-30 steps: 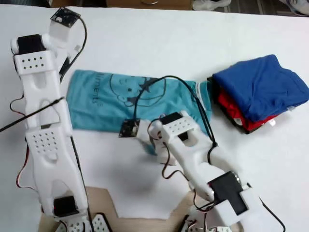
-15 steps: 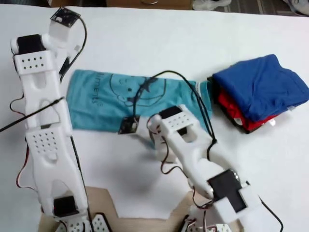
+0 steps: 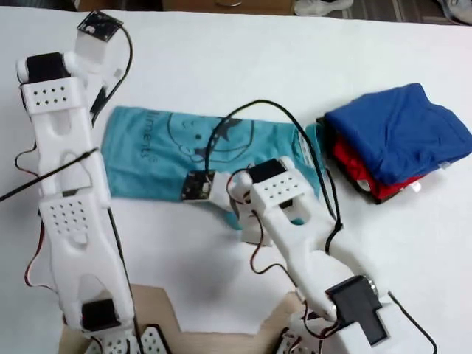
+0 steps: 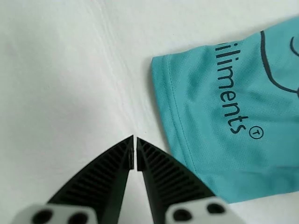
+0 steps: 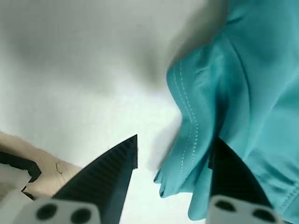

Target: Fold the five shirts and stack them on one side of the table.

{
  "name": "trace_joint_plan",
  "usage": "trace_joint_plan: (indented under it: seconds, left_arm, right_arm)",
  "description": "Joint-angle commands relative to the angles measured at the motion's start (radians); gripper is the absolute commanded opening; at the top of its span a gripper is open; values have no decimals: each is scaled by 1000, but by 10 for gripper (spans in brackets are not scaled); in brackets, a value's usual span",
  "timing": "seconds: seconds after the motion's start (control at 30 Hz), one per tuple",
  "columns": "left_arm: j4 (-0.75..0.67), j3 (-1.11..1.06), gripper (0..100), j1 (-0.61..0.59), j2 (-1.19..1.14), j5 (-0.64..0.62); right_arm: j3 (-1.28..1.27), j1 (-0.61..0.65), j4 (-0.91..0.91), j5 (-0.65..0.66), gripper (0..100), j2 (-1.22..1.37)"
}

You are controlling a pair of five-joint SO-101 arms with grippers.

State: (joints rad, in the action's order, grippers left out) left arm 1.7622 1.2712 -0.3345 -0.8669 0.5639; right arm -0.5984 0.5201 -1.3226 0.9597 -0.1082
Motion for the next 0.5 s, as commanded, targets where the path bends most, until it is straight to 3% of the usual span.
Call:
trace_joint_plan:
  seconds: [0.0, 0.47]
  left_arm:
    - [-3, 22, 23, -8, 9, 5]
    - [3, 22, 23, -43, 9, 34]
  right_arm:
    - [-31, -13, 47, 11, 246, -45]
    - [51, -87, 151, 12, 246, 214]
